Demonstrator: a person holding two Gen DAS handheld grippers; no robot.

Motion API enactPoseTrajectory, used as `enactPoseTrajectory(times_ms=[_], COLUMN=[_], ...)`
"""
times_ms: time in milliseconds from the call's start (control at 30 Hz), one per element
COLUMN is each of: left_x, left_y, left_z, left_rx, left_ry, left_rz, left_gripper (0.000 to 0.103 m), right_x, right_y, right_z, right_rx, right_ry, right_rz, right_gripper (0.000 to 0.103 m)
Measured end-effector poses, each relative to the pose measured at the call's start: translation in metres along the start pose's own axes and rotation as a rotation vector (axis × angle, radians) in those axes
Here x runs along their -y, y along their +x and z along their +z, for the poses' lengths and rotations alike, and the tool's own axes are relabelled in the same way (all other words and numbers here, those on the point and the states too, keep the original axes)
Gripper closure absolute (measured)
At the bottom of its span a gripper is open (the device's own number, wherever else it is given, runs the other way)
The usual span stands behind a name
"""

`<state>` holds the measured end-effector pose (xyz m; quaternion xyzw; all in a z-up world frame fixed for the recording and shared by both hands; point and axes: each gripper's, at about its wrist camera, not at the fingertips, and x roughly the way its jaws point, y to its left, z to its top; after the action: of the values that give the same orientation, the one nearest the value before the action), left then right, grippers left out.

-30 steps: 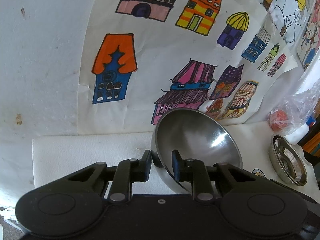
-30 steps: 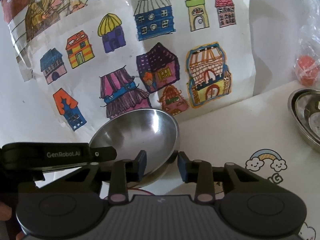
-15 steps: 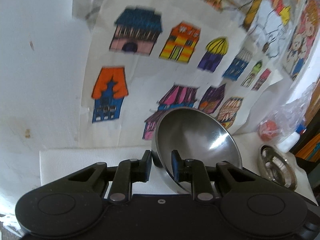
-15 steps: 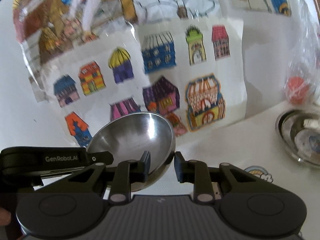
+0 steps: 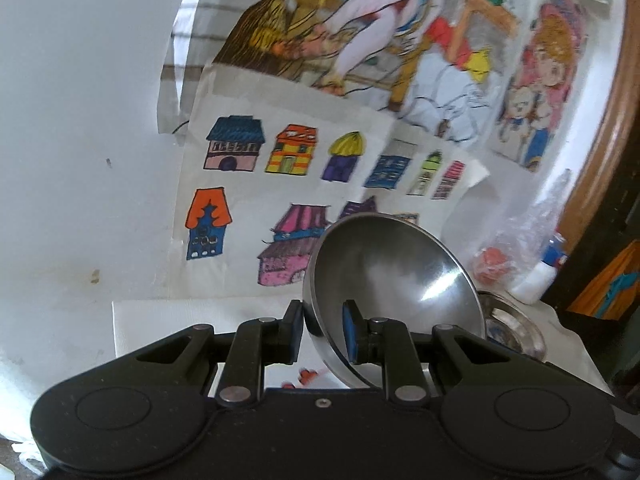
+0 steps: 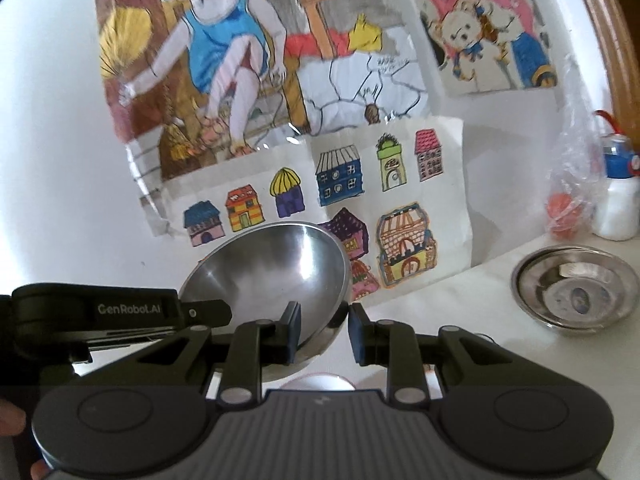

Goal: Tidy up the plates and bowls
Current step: 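Lift the deep steel bowl with the right gripper and carry it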

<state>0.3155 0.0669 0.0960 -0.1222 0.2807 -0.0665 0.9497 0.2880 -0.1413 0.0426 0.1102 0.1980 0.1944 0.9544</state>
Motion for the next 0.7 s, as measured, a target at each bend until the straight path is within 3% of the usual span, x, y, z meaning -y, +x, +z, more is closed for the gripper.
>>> enactPoseTrajectory(times_ms=[233,700], left_x=[0.021,0.034], left_y=[-0.036,-0.083], left_z=[-0.037,-0.124], left_rx=[-0.021,-0.131], left_ry=[0.015,0.045], left_rz=[-0.029,-0.064], left_gripper=[0.080,0.080], right_x=[0.010,0.027], right_y=[-0.057,-0.134], right_z=[-0.024,-0.089], right_rx=[0.004,-0.083], right_ry=[0.011,0.064], right_rz=[-0.008,-0.036], right_gripper=[0.074,0.068])
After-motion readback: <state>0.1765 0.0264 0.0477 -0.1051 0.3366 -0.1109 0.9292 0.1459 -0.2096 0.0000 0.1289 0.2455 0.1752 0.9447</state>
